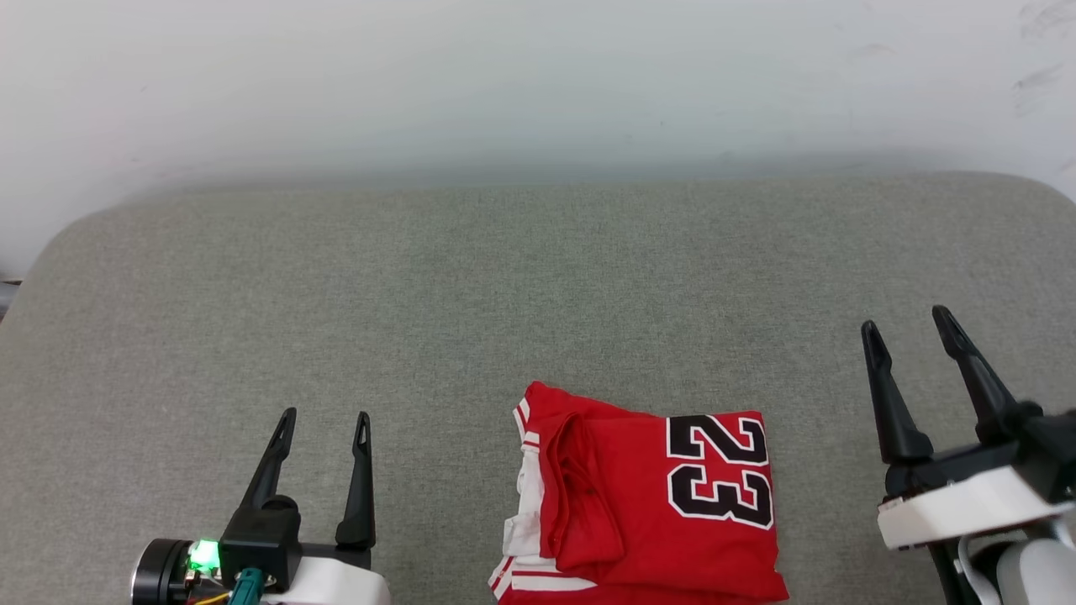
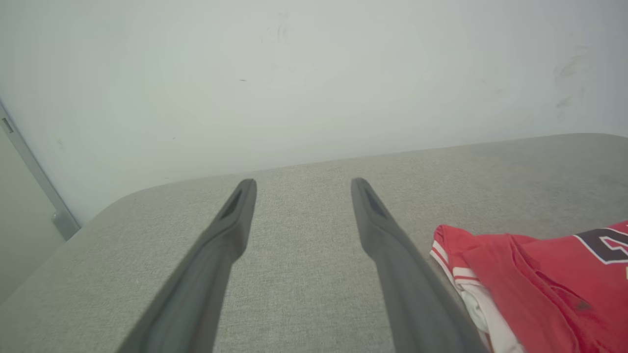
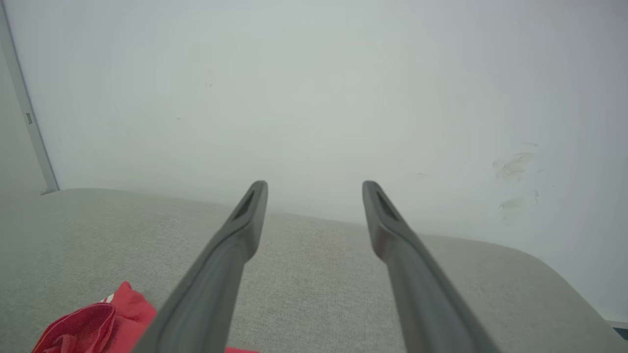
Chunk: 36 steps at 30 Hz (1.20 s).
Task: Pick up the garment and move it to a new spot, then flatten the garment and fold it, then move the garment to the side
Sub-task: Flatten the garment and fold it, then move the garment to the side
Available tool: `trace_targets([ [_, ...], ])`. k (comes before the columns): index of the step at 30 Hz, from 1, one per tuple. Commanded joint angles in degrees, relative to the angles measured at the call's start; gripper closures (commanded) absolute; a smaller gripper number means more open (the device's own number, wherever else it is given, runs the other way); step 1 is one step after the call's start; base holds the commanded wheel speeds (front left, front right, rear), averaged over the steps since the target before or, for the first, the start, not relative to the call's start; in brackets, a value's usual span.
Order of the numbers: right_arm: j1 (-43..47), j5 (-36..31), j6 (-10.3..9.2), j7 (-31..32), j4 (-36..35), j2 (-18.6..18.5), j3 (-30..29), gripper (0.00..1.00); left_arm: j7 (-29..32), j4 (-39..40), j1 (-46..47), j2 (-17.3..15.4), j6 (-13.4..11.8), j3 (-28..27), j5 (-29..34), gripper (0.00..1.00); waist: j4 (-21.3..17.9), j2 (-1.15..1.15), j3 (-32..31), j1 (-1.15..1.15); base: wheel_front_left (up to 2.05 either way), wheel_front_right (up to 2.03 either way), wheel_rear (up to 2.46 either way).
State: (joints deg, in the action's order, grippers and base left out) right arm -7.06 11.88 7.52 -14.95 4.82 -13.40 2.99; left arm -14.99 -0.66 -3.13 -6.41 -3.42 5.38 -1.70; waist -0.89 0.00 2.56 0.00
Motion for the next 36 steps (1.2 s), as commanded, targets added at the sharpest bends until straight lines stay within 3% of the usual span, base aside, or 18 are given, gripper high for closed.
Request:
trace_targets([
  [1, 1.4, -0.8, -0.07, -0.3, -1.6, 1.1, -0.8, 0.0, -0.3, 0.3, -0.5, 0.1, 0.2, 0.0, 0.1, 0.0, -0.1, 0.0, -0.2, 0.0, 0.0, 0.0, 0.0],
  [9, 10.4, -4.4, -0.07, -0.2, -8.9, 7.8, -5.3, 0.0, -0.3, 0.6, -2.5, 0.4, 0.0, -0.3, -0.2, 0.0, 0.1, 0.0, -1.5, 0.0, 0.0, 0.0, 0.0],
  [17, 14.3, -5.2, -0.07, -0.2, -10.4, 9.9, -6.9, 0.0, -0.3, 0.4, -3.6, 0.4, 0.3, -0.4, -0.2, 0.0, 0.3, 0.0, -1.7, 0.0, 0.0, 0.0, 0.0],
  [30, 13.0, -6.8, -0.07, -0.2, -9.5, 10.2, -6.3, 0.0, -0.3, -0.1, -3.4, 0.5, 0.4, -0.5, 0.1, 0.0, 0.6, 0.0, -1.9, 0.0, 0.0, 0.0, 0.0],
  [36, 8.0, -4.4, -0.07, 0.1, -8.2, 5.8, -7.4, 0.0, -0.3, -0.2, -3.1, 0.6, 0.6, -0.7, -0.1, 0.0, 0.5, 0.0, -1.7, 0.0, 0.0, 0.0, 0.0],
])
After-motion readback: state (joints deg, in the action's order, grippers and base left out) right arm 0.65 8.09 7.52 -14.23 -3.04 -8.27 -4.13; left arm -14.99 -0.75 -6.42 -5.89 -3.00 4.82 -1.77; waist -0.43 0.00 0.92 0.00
